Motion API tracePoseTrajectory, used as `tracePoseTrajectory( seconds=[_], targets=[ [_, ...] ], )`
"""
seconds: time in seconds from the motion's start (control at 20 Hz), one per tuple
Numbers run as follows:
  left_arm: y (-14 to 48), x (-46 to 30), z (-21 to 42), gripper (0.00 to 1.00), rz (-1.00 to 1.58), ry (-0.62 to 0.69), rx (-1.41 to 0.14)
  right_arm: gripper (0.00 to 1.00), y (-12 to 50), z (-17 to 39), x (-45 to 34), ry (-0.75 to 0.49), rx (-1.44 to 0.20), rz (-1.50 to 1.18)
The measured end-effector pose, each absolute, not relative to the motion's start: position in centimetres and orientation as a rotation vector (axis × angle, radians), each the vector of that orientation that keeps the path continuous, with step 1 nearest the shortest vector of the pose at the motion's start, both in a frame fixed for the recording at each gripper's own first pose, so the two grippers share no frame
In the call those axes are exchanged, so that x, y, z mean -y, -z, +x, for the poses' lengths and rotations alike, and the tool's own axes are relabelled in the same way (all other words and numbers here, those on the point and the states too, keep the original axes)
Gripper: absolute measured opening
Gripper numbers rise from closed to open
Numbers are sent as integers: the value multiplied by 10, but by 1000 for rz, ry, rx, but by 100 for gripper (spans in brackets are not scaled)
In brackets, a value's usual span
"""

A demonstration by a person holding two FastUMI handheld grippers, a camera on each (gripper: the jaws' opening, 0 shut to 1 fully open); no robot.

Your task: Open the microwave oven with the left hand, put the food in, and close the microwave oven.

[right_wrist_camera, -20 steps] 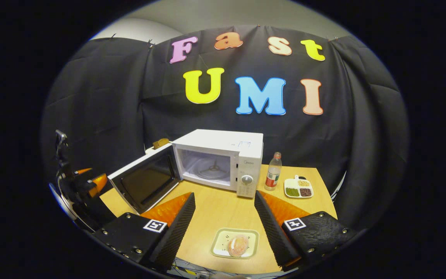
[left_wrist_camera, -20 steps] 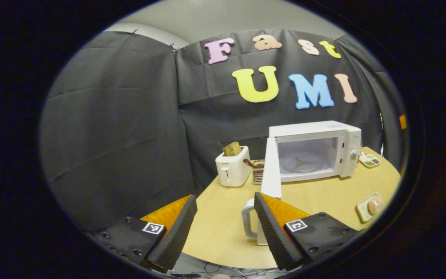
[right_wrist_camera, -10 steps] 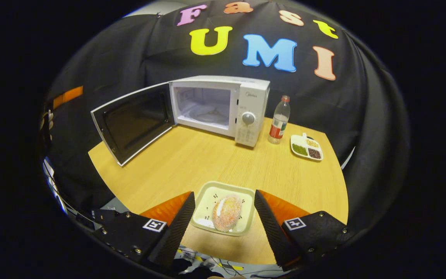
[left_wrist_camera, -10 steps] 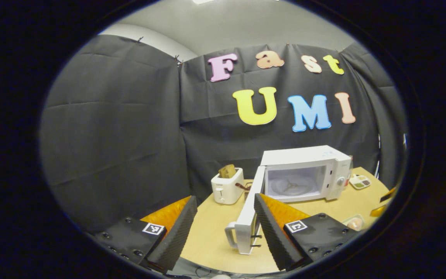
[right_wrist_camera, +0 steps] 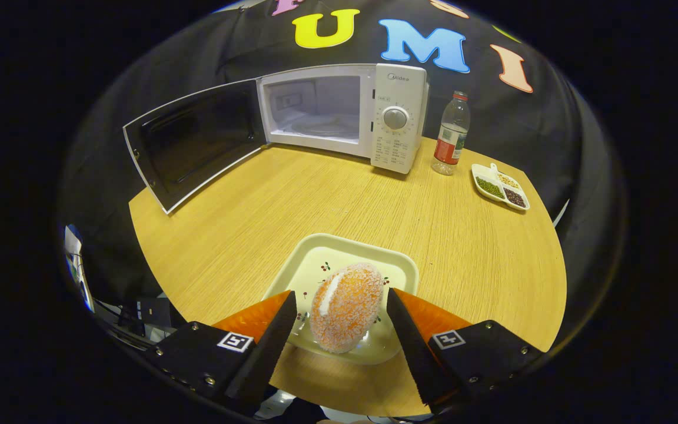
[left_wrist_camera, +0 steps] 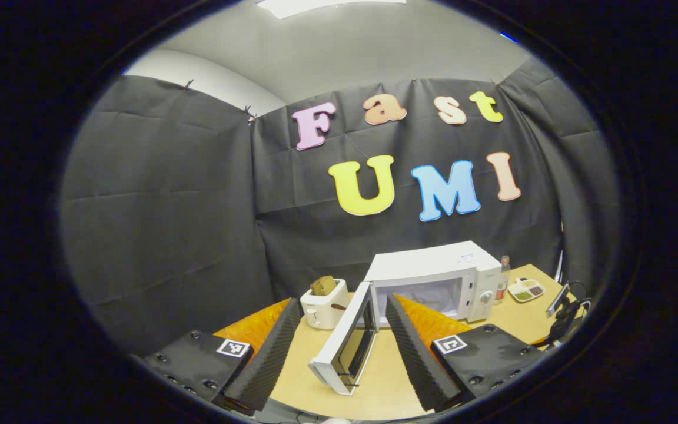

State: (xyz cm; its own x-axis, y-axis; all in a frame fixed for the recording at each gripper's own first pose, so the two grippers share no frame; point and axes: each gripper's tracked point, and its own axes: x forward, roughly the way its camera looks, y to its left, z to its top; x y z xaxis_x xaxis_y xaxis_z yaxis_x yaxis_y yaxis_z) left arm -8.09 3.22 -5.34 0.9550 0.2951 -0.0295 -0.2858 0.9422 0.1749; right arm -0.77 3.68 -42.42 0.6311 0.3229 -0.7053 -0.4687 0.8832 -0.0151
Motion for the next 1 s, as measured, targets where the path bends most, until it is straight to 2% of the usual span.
tracePoseTrajectory(
  seconds=[0.05, 0.1, 0.4, 0.55, 0.6, 0.65, 1.0],
  targets=[
    [52, -22, -76, 94, 150, -271, -55, 95, 429, -6, -41, -462, -770, -187],
    [49, -15, -71, 100, 135, -251, -47, 94, 435, -3, -40, -447, -777, -194],
    [47, -8, -43, 100, 152, -175, -40, 94, 451, 0, -36, -423, -821, -184],
    [53, -9, -33, 100, 155, -153, -54, 76, 455, -2, -39, -428, -842, -196],
    [56, -11, -31, 100, 156, -148, -58, 76, 453, -1, -39, -428, -847, -205],
    [55, -11, -28, 100, 154, -142, -58, 68, 454, -1, -38, -433, -857, -208],
    [61, -25, -10, 100, 124, -111, -56, 68, 431, 11, -36, -414, -849, -171]
  ],
)
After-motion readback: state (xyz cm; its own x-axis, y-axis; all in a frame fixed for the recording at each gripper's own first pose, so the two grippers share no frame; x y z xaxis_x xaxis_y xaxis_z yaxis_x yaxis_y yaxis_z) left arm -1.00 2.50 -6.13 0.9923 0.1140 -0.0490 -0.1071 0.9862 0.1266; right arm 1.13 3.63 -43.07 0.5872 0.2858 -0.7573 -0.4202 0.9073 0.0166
